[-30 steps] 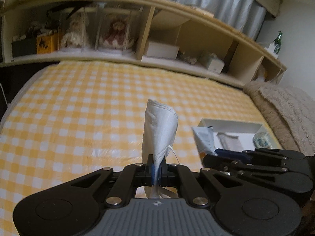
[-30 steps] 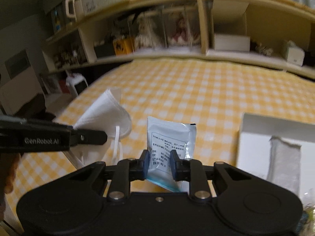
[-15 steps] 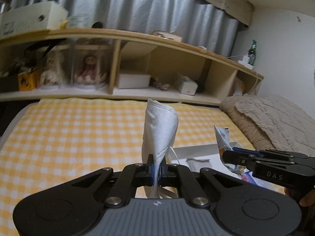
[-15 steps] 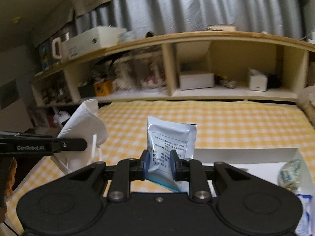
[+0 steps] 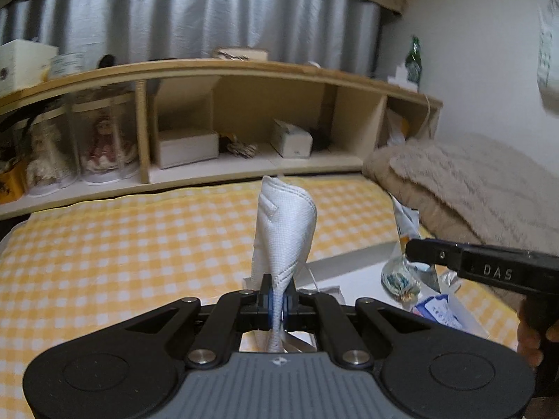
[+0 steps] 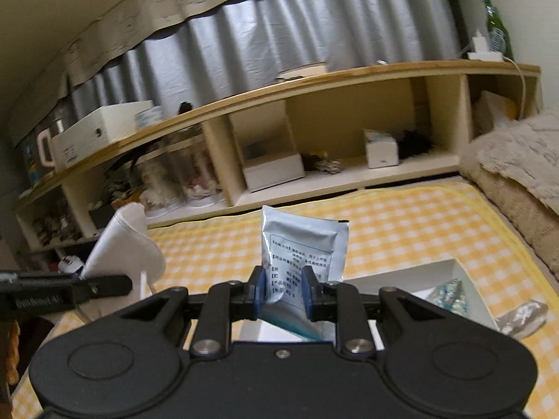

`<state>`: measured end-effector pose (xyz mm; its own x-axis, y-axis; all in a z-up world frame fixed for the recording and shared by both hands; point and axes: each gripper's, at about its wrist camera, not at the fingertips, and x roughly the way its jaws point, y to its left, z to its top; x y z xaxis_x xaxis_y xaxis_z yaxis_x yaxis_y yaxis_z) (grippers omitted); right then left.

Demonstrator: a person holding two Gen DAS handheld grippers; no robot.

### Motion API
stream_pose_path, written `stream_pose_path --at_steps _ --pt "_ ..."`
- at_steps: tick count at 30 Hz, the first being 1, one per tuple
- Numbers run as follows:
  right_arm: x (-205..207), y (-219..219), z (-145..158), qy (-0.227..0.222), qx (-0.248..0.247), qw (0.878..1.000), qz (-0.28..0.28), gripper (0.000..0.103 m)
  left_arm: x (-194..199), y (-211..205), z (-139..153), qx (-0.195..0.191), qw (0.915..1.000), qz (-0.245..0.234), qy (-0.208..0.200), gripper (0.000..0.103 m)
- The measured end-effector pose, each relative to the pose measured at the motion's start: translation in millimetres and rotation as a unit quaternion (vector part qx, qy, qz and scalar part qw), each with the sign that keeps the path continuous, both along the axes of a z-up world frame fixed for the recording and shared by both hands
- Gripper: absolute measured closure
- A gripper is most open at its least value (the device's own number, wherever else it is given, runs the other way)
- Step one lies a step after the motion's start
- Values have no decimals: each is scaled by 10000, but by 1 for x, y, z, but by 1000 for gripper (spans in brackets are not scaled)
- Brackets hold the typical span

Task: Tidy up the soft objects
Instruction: 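Carry the mask and sachet over the white box and lower them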

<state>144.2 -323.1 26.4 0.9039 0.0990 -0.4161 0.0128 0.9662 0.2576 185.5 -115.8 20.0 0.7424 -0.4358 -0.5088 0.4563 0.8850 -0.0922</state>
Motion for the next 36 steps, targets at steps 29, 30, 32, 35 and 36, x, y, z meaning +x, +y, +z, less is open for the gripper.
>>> stream_pose_path --at_steps 29,30,32,35,36 --pt "72 -60 -84 1195 54 9925 -258 81 101 -108 -108 653 9923 -588 877 53" --pt "75 -58 -88 1304 -13 9912 -215 81 102 -107 -112 616 9919 -586 948 53" --pt "82 -54 -97 1483 -233 9886 -86 81 104 -106 -119 524 9907 -586 1106 53" --pt "89 -49 -107 1733 -518 9835 -91 80 108 -105 -129 419 9889 -588 1298 53" --pt "90 -48 -109 1822 -582 9814 -155 78 109 -105 -132 418 9886 -568 1330 53"
